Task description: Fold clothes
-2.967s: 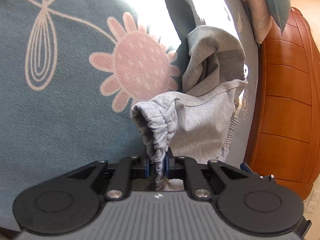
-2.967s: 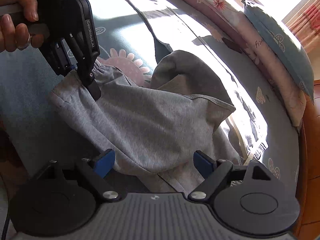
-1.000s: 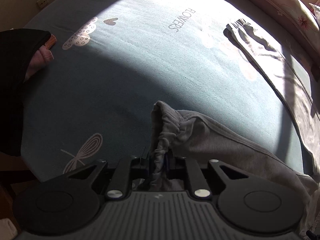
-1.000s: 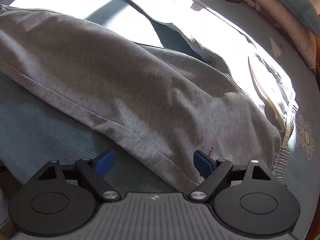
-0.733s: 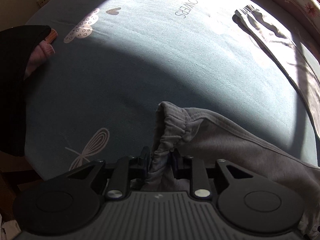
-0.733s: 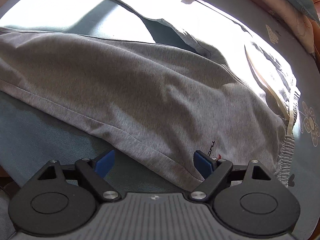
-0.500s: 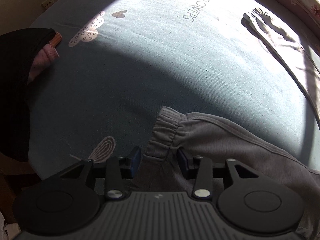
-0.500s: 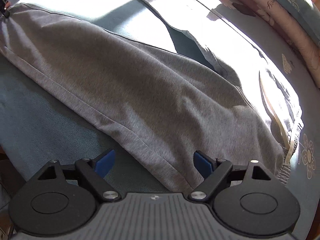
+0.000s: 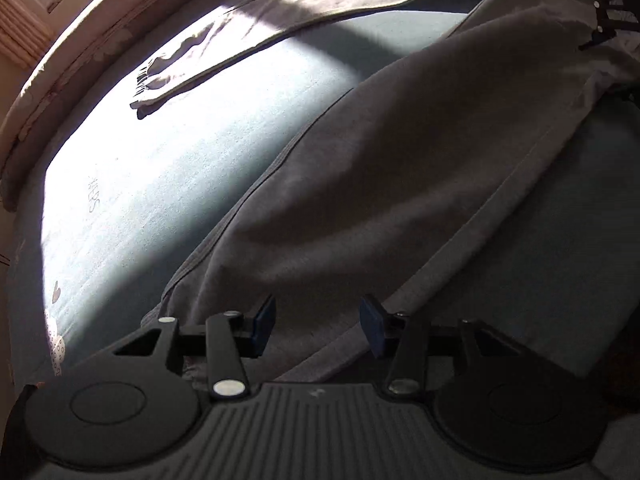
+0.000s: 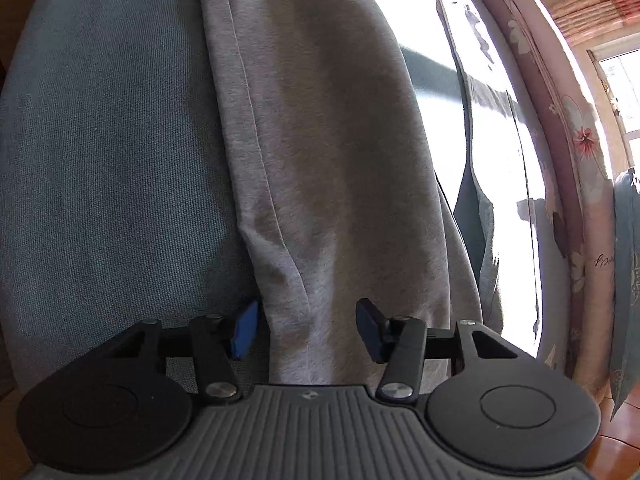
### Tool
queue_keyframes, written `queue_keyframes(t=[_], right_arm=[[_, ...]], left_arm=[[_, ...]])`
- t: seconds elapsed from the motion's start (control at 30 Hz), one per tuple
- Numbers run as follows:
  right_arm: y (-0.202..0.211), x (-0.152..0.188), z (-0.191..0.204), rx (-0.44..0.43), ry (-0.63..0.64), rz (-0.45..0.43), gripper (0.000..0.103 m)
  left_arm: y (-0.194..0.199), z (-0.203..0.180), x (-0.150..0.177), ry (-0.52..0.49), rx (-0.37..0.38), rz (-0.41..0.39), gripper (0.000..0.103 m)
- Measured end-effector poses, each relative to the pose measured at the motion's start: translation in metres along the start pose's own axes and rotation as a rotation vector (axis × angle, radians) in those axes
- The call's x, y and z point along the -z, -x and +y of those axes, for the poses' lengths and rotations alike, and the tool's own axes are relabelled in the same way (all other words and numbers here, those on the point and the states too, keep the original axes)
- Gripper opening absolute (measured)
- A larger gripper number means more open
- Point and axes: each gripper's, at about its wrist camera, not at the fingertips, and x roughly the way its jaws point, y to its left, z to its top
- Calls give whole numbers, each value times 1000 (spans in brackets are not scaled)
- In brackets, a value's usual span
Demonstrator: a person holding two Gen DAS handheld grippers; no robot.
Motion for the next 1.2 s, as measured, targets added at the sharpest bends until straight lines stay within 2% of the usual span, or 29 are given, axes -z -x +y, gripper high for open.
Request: queue_keyframes(t=[0.1, 0.2, 0.3, 0.37, 0.53, 0.63, 0.73, 0.77, 0.8, 0.83, 0.87, 0.9, 1.0, 1.1, 1.2], right_arm=[[-2, 0, -6, -5, -13, 7, 35], [-1, -1, -19, -38, -97, 18, 26], [1, -2, -34, -56, -196, 18, 25], [1, -2, -42, -69, -253, 19, 25], [1, -1, -58, -71, -350, 15, 25], [2, 2, -63, -79, -419, 17, 25], [1, 4, -73, -106, -488, 19, 25], [0, 5, -75, -113, -505, 20, 25], [1, 6, -75, -116, -505, 19, 25], [1, 6, -74, -118, -496, 15, 25], [2, 7, -73, -123, -484, 11, 25], [3, 7, -70, -135, -462, 6, 25], [9, 6, -61, -193, -374, -7, 10], [17, 7, -51, -280, -270, -21, 4], [21, 6, -37, -393, -184, -17, 3]], left_arm=[[-9, -40, -7, -189, -21, -60, 49], [-25, -62, -12, -302, -36, -69, 49], [-39, -74, -14, -433, -108, -65, 49], [-46, -81, -16, -508, -111, -51, 48], [-49, -92, -15, -711, -155, -66, 58], [-51, -92, -15, -761, -146, -70, 60], [-55, -89, -20, -759, -145, -56, 60], [-57, -87, -23, -746, -147, -42, 55], [-59, -84, -26, -726, -143, -24, 33], [-61, -80, -28, -705, -145, -8, 5], [-62, -75, -31, -683, -150, 8, 1], [-60, -71, -31, -680, -150, 0, 1], [-51, -60, -31, -692, -123, -27, 0], [-38, -50, -30, -759, -42, -13, 0], [-30, -45, -23, -855, 76, 3, 0]])
